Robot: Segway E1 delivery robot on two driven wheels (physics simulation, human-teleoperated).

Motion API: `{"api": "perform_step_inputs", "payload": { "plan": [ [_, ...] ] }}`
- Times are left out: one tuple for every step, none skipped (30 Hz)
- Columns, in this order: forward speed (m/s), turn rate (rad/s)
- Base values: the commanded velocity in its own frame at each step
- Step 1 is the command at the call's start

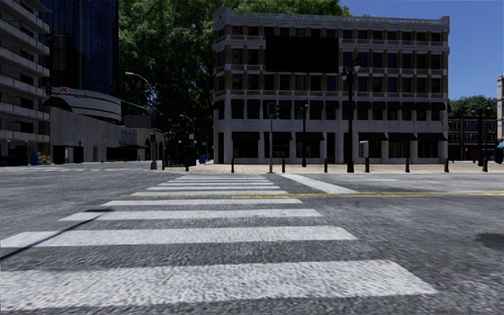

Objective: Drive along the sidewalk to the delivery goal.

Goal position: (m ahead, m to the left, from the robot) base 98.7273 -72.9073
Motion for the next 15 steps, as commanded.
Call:
{"api": "perform_step_inputs", "payload": {
  "plan": [
    [1.65, 0.0],
    [1.65, 0.0],
    [1.66, 0.0],
    [1.66, 0.0],
    [1.75, 0.0],
    [2.0, 0.0],
    [2.0, 0.0],
    [2.0, 0.0],
    [2.0, 0.0],
    [2.0, 0.0],
    [2.0, 0.0],
    [2.0, 0.0],
    [2.0, 0.0],
    [2.0, 0.0],
    [2.0, 0.0]
  ]
}}
